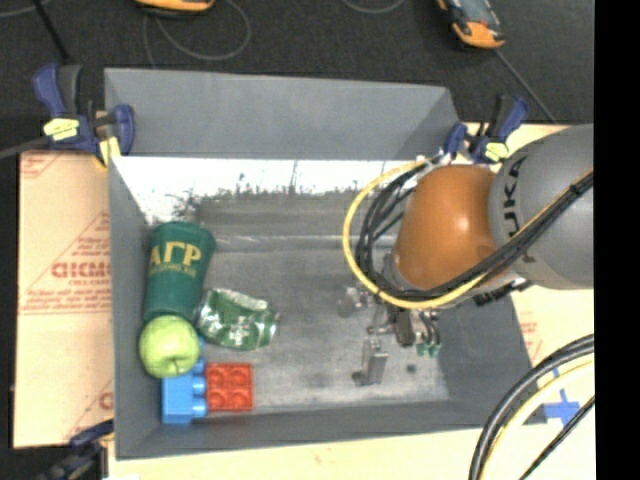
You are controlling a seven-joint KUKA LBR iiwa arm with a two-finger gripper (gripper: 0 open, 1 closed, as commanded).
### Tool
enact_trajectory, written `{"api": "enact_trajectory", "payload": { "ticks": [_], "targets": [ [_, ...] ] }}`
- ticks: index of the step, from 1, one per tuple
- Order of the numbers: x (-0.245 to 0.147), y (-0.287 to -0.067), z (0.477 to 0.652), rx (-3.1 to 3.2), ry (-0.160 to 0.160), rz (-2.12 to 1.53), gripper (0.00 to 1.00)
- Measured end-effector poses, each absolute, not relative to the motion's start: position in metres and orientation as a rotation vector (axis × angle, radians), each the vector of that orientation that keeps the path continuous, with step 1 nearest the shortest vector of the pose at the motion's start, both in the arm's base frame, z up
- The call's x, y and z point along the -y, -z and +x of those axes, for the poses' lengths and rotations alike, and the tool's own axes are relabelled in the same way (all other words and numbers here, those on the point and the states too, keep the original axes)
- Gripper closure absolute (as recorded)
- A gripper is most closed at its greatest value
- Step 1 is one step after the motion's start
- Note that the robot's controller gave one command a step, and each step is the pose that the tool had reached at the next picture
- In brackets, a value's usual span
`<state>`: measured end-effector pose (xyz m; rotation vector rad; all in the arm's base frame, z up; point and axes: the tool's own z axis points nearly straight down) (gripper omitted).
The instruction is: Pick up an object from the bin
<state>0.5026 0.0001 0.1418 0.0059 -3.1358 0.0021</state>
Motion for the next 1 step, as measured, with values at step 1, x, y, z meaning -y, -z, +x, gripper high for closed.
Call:
{"api": "enact_trajectory", "payload": {
  "ticks": [1],
  "targets": [
    [-0.0001, -0.1463, 0.5044, 3.144, -0.002, 0.006, 0.0]
  ]
}}
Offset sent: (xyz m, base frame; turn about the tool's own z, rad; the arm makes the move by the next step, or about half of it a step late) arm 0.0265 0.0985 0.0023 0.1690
